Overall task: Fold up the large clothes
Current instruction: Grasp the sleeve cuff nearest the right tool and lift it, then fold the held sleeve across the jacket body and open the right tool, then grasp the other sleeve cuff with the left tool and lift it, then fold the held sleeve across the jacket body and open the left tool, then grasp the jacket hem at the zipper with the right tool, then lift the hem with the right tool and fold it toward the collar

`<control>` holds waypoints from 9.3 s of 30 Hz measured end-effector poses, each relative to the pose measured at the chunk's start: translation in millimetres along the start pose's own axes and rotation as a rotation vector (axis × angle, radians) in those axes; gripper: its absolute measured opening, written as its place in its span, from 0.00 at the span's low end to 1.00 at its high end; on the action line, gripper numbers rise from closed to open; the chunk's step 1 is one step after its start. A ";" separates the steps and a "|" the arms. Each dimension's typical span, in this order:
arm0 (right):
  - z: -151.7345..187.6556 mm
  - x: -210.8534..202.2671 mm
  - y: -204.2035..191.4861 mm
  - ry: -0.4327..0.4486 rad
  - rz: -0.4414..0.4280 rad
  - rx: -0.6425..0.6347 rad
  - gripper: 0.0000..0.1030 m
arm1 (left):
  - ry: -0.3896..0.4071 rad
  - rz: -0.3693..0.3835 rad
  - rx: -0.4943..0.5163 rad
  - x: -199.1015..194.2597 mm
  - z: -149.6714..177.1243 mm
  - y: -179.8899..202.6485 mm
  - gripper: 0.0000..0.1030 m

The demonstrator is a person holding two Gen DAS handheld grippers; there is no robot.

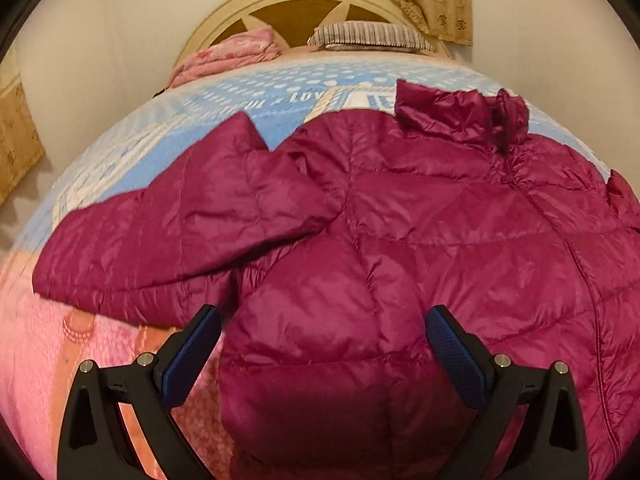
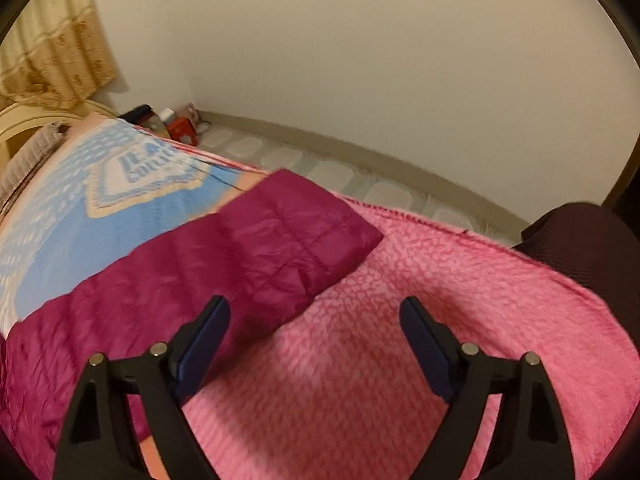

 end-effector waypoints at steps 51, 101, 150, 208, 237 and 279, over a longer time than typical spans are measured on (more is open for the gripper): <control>263.7 -257.4 -278.9 0.176 -0.837 -0.898 0.84 | 0.004 -0.016 -0.119 -10.3 9.0 -21.2 0.99; 130.0 -70.6 -220.5 0.107 -0.343 -0.574 0.61 | -0.013 -0.129 0.023 23.4 -30.2 40.0 0.99; 128.3 -65.1 -211.3 0.088 -0.363 -0.514 0.80 | 0.482 -0.020 0.051 -146.0 -154.5 -27.8 0.16; 158.6 -160.0 -237.3 0.076 -0.663 -0.604 0.78 | 0.013 -0.140 -0.031 19.8 -92.2 -10.0 0.69; 208.4 -125.0 -295.8 0.140 -0.611 -0.850 0.42 | -0.004 -0.150 -0.295 38.7 -34.3 -74.5 0.92; 228.1 -139.3 -282.8 0.164 -0.581 -0.833 0.27 | 0.030 -0.124 -0.060 31.7 -38.5 1.1 0.92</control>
Point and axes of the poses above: each gripper's, at about its wrist camera, not at the fingertips, and x roughly the way its jaws point, y to its right, z to its underside, the point moved 6 cm from there along x, roughly the way its jaws point, and after that the axes turned 6 degrees about z, right-handed, at the moved point
